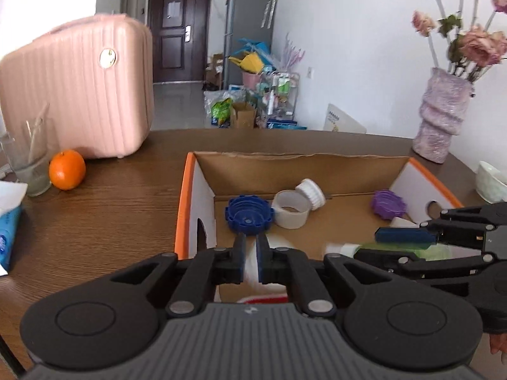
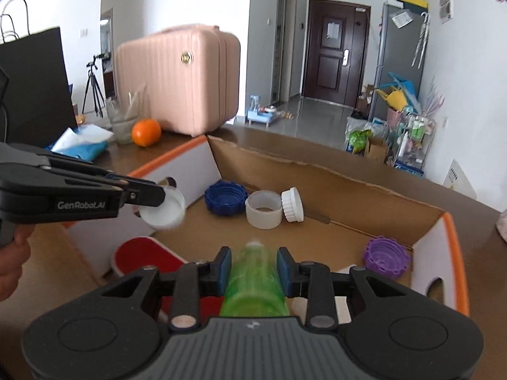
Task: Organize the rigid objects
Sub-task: 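Carry the white lid and green spray bottle over the red box and lower them, then open both tools and withdraw them from the box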
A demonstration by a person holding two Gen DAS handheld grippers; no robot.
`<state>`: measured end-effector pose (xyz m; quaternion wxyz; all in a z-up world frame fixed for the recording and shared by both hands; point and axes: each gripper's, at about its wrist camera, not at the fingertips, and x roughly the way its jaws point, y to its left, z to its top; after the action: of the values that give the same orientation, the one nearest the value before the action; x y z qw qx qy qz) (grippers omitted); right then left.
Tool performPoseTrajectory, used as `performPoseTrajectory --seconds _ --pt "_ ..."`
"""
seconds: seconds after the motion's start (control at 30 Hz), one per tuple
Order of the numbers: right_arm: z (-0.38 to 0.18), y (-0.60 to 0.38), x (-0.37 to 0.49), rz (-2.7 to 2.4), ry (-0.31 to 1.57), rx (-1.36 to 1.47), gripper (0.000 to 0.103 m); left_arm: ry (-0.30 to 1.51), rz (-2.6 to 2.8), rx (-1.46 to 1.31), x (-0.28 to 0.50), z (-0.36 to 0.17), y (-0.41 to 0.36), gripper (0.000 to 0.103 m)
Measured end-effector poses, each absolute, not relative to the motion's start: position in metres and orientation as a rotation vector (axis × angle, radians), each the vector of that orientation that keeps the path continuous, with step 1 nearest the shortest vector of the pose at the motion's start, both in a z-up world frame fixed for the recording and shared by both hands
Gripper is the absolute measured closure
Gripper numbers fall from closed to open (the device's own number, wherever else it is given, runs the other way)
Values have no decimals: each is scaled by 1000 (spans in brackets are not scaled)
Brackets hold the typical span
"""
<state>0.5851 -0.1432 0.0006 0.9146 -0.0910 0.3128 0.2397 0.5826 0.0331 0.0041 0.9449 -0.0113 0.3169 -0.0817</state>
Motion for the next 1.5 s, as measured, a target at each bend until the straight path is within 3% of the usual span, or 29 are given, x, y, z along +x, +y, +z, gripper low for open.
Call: performPoseTrajectory --seconds 0.1,0.17,0.2,0.23,0.47,0.6,1.07,1.5 --pt "-7 -144 594 505 625 -150 79 649 -169 -5 589 -7 30 90" --pt "-11 -146 597 499 613 -129 75 623 -163 9 587 -9 27 75" --pt "-13 -148 597 493 601 -119 72 634 -172 21 587 -8 25 61" --pt "-13 -151 598 485 593 -101 71 629 -187 17 587 -6 25 56" --pt "-4 -170 591 450 552 9 70 563 -151 -21 573 19 37 46" --pt "18 -181 566 427 516 -22 59 507 -135 -48 540 36 50 31" --pt "67 -211 402 370 433 -72 38 427 -140 23 372 59 57 11" --pt "40 -215 269 300 442 -21 31 440 -95 25 238 35 60 3"
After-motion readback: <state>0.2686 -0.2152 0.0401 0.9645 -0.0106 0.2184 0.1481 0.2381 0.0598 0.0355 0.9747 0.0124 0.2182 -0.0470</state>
